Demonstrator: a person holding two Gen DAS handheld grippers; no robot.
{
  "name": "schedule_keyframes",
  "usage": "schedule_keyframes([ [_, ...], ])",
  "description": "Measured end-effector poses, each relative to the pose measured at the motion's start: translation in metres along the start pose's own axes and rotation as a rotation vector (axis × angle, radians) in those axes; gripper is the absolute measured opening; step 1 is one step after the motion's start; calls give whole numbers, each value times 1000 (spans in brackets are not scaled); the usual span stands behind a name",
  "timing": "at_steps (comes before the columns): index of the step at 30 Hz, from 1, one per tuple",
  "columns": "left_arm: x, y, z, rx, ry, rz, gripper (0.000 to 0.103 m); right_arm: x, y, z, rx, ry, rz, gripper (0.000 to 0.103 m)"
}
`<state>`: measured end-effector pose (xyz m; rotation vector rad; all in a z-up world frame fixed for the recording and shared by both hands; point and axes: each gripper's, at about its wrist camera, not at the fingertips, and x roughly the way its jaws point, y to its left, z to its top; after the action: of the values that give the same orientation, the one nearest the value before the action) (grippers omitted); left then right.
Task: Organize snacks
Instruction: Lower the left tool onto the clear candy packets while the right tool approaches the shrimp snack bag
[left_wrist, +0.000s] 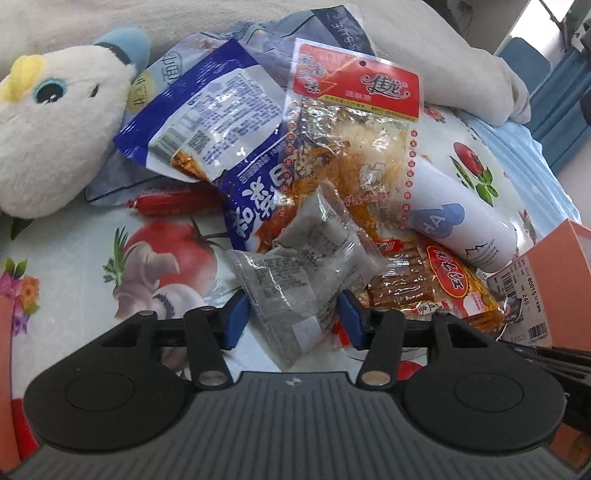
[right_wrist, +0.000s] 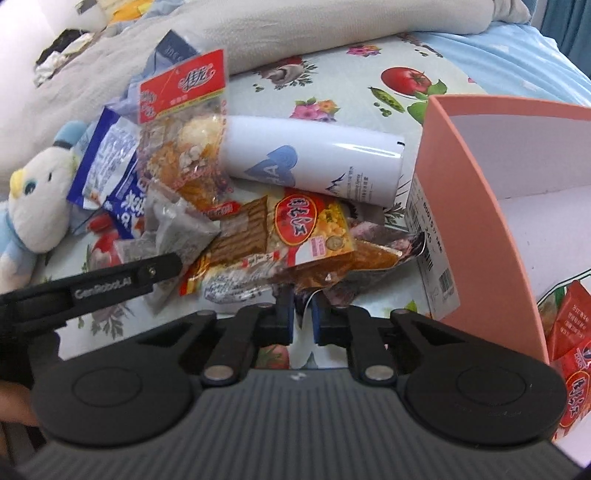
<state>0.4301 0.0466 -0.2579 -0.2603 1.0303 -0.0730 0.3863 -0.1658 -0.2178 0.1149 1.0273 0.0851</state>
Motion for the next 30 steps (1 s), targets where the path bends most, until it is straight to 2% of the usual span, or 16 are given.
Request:
schedule_keyframes([
  [6,-12,8,-16,-51,-54,1,47,-4,-4,-9,-14,-25,25,10],
  [9,-21,11,-27,-50,-97,8,45,-10,-6,-18,-23,-50,56,9],
  [11,-26,17,-37,-85,-116,12,45,-13,-4,-24,-43,-73,64,7],
  [18,-66,26,-69,-158,-122,22,44,-40,3,-53,-26,-86,102,5],
  [30,-135,30,-142,-197,-129,65,44,-84,-2,-106,-11,-90,140,5],
])
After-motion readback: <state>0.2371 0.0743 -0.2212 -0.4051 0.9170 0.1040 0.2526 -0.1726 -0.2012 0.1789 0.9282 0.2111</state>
